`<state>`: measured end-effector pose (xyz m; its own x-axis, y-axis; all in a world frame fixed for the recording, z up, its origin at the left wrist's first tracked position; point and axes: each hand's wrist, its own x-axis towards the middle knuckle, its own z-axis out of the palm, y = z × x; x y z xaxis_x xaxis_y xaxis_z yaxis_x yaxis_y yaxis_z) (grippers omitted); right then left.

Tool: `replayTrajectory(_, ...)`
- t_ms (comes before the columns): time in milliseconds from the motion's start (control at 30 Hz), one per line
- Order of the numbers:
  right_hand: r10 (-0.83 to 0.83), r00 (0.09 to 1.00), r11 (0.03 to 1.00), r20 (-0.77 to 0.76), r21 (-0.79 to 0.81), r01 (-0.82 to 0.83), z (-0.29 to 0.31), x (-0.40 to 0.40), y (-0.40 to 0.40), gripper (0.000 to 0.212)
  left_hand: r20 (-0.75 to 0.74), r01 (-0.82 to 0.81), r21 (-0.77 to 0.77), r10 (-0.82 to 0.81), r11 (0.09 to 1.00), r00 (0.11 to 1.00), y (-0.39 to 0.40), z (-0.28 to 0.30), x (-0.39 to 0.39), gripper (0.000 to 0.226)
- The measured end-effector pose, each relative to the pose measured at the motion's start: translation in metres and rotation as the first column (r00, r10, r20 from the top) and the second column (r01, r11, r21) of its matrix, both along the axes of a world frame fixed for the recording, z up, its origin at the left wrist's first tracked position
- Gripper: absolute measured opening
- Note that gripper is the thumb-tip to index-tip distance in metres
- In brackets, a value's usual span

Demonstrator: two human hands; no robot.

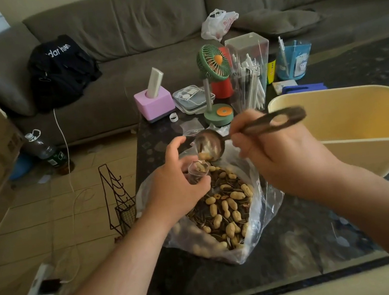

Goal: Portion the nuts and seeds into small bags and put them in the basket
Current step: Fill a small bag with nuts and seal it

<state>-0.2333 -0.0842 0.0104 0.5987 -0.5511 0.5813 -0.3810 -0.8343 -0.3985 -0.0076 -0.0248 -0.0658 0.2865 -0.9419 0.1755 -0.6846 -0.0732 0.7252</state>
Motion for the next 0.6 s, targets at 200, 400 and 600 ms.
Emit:
replayTrajectory(200,0.007,1.0,0.993,0.015,-0.114,-0.005,-0.017,0.002,0.001,0.017,-0.042,-0.011,0.002,0.011,1.0,0.999,-0.001,-0.003,0.003,0.096)
replayTrajectory(400,-0.011,1.0,0.998,0.017,-0.069,0.012,-0.024,-0.006,-0.01,0.012,0.045,-0.026,0.06,0.024,0.998,0.999,0.0,0.0,0.015,0.041)
replayTrajectory(600,0.23,0.917,0.968,-0.328,-0.024,-0.251,-0.057,-0.015,-0.028,0.034,-0.033,-0.027,0.051,0.029,0.998,0.999,0.001,0.006,0.023,0.014)
